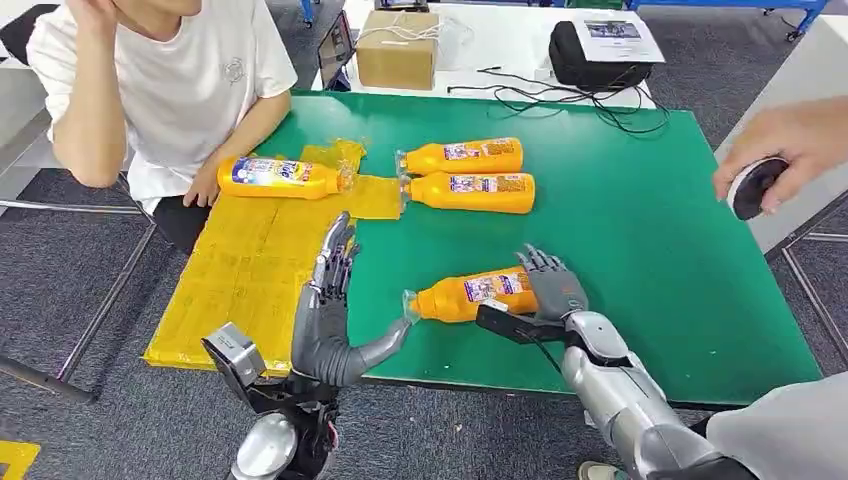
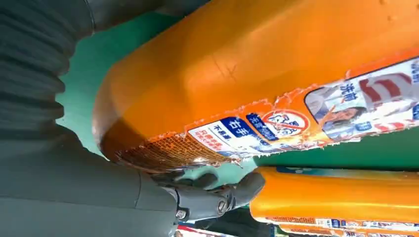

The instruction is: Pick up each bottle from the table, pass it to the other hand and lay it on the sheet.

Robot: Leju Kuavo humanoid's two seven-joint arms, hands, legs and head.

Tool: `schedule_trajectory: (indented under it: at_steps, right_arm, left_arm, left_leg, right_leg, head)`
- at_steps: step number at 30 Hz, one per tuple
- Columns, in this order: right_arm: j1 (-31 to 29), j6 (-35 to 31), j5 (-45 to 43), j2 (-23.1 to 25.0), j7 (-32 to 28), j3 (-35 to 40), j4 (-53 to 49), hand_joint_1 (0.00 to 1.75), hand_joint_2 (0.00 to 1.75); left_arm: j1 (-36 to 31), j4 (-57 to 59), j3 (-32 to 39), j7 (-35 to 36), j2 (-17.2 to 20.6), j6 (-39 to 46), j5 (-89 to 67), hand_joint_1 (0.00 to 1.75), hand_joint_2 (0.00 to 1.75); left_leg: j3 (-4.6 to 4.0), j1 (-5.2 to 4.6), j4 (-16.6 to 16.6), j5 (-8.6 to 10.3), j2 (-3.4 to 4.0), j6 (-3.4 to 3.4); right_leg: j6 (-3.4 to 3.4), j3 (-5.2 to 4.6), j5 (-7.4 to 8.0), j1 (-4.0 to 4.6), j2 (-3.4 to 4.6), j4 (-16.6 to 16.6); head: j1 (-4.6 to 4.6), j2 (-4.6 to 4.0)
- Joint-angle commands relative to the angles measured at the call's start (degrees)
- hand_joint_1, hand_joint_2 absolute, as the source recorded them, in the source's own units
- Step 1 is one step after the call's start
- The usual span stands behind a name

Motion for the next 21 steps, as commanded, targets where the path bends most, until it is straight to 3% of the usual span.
schedule_trajectory:
  at_steps: [1,16,17,21]
  right_arm:
    - [-0.29,1.41,0.05,0.10,-0.12,2.55,5.52,0.44,1.75]
    - [-0.29,1.41,0.05,0.10,-0.12,2.55,5.52,0.44,1.75]
    - [-0.61,2.63,0.17,-0.02,0.26,2.96,5.76,1.71,1.75]
    - [-1.33,3.85,0.21,-0.70,0.54,3.72,5.99,1.75,1.75]
  left_arm:
    - [-2.23,3.51,-1.24,0.20,1.45,-0.15,0.06,0.00,1.75]
    - [-2.23,3.51,-1.24,0.20,1.45,-0.15,0.06,0.00,1.75]
    - [-2.20,3.31,-1.30,0.22,1.58,-0.26,0.03,0.00,1.75]
    - [-2.14,2.78,-1.43,0.17,1.68,-0.65,-0.05,0.00,1.75]
  left_leg:
    - [0.12,0.11,-0.04,-0.01,-0.20,-0.12]
    - [0.13,0.06,-0.05,-0.01,-0.13,-0.08]
    - [0.14,0.10,-0.06,-0.02,-0.16,-0.11]
    - [0.12,0.05,-0.05,-0.01,-0.14,-0.07]
  right_leg:
    - [-0.12,0.20,-0.02,0.09,-0.03,-0.09]
    - [-0.06,0.18,-0.01,0.05,-0.01,-0.07]
    - [-0.10,0.21,-0.01,0.09,0.00,-0.09]
    - [-0.06,0.18,-0.02,0.04,-0.04,-0.06]
  head:
    - [0.00,0.00]
    - [0.00,0.00]
    - [0.00,0.00]
    - [-0.02,0.00]
